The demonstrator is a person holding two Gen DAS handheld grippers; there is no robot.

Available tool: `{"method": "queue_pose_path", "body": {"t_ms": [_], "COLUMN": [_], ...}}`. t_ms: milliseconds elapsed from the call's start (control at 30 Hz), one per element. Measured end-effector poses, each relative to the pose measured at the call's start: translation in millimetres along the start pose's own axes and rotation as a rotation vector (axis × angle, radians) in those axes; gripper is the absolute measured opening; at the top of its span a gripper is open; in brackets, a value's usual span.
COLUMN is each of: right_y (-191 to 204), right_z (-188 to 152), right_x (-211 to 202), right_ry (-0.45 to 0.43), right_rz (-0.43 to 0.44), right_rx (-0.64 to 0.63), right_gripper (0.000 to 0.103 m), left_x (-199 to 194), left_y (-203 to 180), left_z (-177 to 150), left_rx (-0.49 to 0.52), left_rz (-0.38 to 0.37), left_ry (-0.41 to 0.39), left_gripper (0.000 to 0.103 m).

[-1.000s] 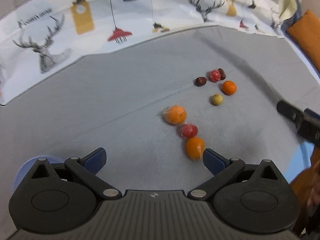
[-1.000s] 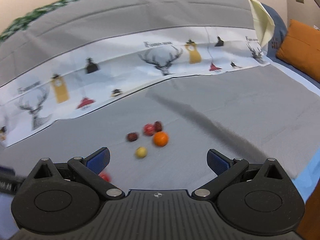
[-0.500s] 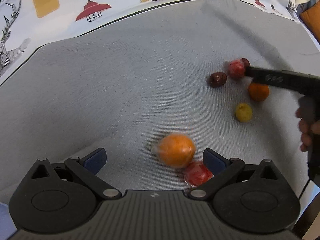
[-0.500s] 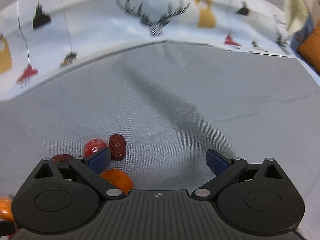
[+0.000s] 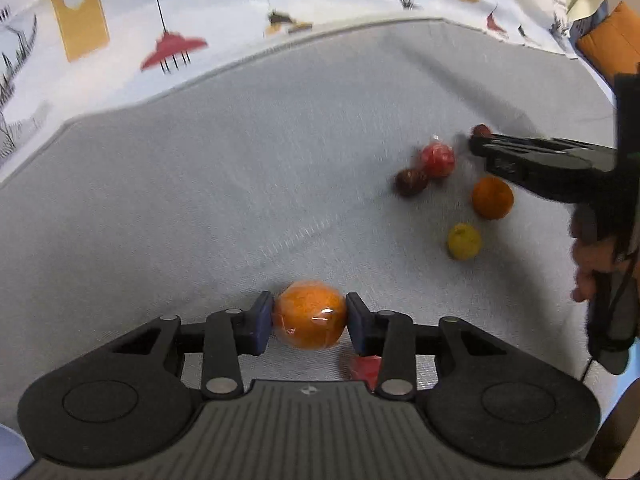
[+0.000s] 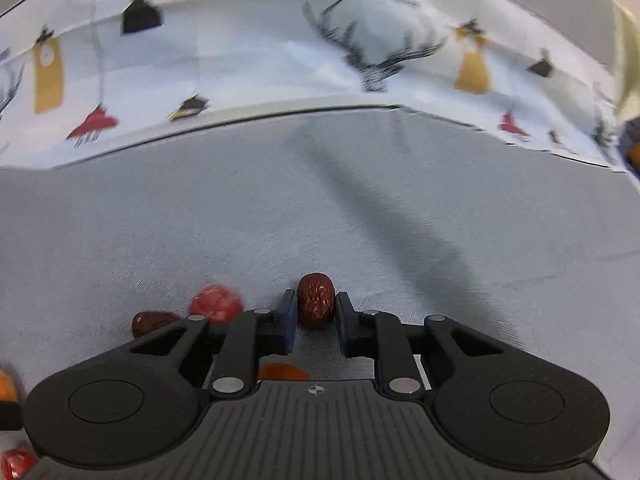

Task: Organize fruits
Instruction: 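Carry the wrapped orange and red date over the blue plate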

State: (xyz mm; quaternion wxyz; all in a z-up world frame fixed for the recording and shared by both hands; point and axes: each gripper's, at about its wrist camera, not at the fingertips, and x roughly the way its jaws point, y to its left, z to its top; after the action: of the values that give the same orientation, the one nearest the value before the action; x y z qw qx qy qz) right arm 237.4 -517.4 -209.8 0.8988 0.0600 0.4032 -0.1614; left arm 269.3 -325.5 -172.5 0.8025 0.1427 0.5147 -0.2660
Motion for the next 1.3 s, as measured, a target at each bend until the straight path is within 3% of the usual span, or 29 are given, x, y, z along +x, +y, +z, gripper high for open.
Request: {"method": "queue_pose_path", "body": {"t_ms": [200, 400, 667, 900, 1067, 1300], "right_y": [-19, -12, 55, 121, 159, 178], "right_z": [1, -33, -100, -146, -172, -185], "right_x": [-83, -202, -331, -407, -450, -486], "right_ry": [-0.152, -0.263, -0.250, -0.198, -0.223, -0.268], "right_rz": [0.009, 0.091, 0.271, 0.447, 0.496, 0.513], "right_rx": [0.098, 0.167, 0.149, 0.044, -0.056, -0.115], "right_gripper": [0.021, 0.021, 0.021, 0.021, 0.021, 0.021], "left_x": [-58, -147, -253, -322, -351, -378], "left_y": [16, 34, 71, 97, 101, 97], "left_z": [-14, -63, -166, -245, -286, -324], "left_rx": [-0.029, -0.090, -0.145, -0.224, -0.263, -0.285], "left_rz": [0.022, 0.055, 0.132, 0.164, 0.170, 0.153], "left_ry": [-0.091, -0.160, -0.176, -0.215, -0.244, -0.300], "left_gripper": [0.043, 0.043, 0.043, 0.043, 0.043, 0.043]}}
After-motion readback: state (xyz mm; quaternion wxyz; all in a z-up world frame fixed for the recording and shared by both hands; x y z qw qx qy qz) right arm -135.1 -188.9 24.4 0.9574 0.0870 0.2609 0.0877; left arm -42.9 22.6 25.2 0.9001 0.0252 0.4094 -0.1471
